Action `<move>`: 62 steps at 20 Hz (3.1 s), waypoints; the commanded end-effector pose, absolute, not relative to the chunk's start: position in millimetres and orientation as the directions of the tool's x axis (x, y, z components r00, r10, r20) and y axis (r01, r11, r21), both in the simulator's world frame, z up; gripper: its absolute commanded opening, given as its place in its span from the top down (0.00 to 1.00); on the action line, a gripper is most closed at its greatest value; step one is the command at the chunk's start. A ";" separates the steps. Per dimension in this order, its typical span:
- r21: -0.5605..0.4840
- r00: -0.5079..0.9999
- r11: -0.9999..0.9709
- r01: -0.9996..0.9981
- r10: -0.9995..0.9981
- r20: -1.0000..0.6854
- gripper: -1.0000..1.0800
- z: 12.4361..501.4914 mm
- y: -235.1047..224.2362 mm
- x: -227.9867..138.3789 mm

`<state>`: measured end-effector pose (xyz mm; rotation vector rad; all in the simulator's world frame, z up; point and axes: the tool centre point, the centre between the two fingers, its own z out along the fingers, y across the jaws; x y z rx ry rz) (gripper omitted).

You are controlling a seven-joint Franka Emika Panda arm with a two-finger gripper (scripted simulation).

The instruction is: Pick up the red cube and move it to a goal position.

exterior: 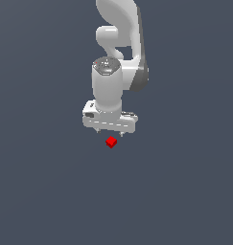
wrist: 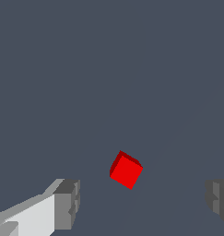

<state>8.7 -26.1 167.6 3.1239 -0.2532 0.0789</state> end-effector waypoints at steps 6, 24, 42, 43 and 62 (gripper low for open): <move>0.001 0.946 -0.946 -0.324 -0.323 0.035 0.04 120.3 -29.1 -3.1; 0.001 0.780 -0.780 -0.626 -0.626 0.002 0.04 22.6 -26.2 -28.0; 0.000 0.775 -0.775 -0.632 -0.632 0.000 1.00 22.6 -24.9 -28.1; 0.000 0.775 -0.775 -0.632 -0.632 0.000 1.00 24.4 -24.7 -28.1; 0.000 0.774 -0.774 -0.634 -0.634 0.000 1.00 165.2 -7.8 -29.6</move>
